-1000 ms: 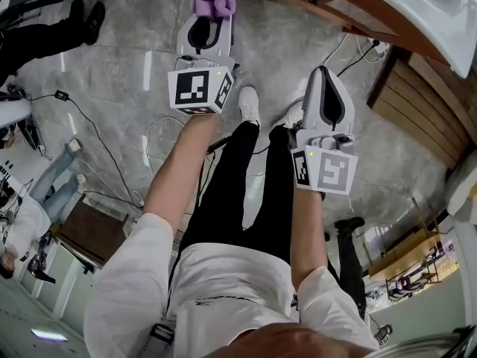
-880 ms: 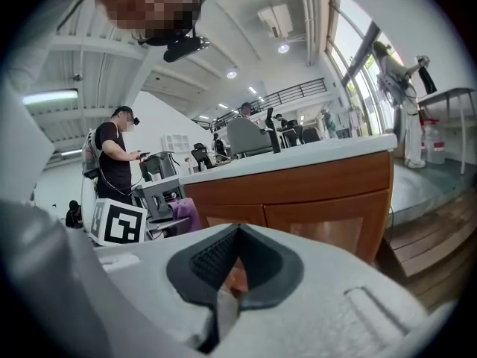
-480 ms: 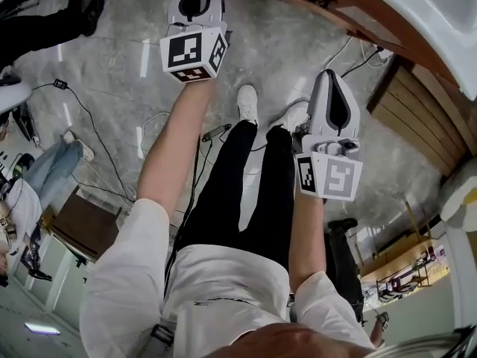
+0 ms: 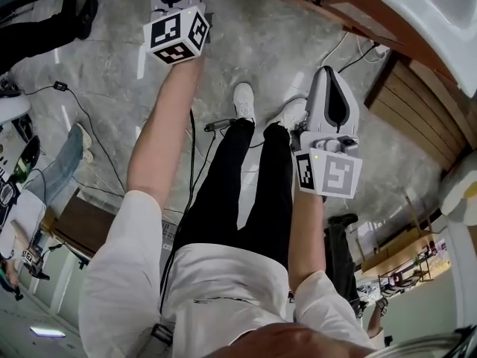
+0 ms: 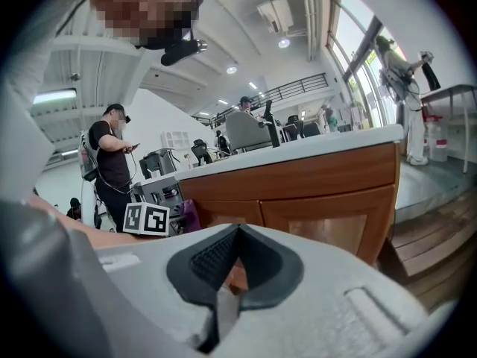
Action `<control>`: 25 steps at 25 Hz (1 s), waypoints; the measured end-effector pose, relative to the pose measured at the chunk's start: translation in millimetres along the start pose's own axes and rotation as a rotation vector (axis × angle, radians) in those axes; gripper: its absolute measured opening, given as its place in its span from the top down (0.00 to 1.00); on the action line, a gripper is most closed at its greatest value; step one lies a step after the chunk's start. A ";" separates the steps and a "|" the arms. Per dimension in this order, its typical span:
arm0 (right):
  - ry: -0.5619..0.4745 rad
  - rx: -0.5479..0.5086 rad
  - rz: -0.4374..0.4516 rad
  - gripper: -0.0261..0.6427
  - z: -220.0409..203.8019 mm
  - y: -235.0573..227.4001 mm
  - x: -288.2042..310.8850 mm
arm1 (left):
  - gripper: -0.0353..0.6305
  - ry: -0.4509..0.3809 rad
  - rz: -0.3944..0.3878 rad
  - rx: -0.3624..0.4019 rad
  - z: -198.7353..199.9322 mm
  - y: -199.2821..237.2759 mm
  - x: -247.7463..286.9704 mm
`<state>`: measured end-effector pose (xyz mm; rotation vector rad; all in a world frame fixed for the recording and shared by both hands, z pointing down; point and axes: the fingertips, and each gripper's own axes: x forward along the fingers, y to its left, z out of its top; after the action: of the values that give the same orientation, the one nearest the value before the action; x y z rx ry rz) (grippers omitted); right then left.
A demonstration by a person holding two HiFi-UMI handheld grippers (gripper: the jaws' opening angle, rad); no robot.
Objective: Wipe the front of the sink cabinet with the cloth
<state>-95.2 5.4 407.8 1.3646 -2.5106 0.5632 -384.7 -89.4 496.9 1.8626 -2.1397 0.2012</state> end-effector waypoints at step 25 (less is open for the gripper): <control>-0.007 0.035 -0.078 0.97 3.1 -37.4 -24.3 | 0.84 0.058 -0.094 0.014 -12.6 -86.5 2.9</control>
<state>-50.7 3.9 404.2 1.4728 -2.4517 0.5900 -298.3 -101.4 502.2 1.9356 -2.0126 0.2470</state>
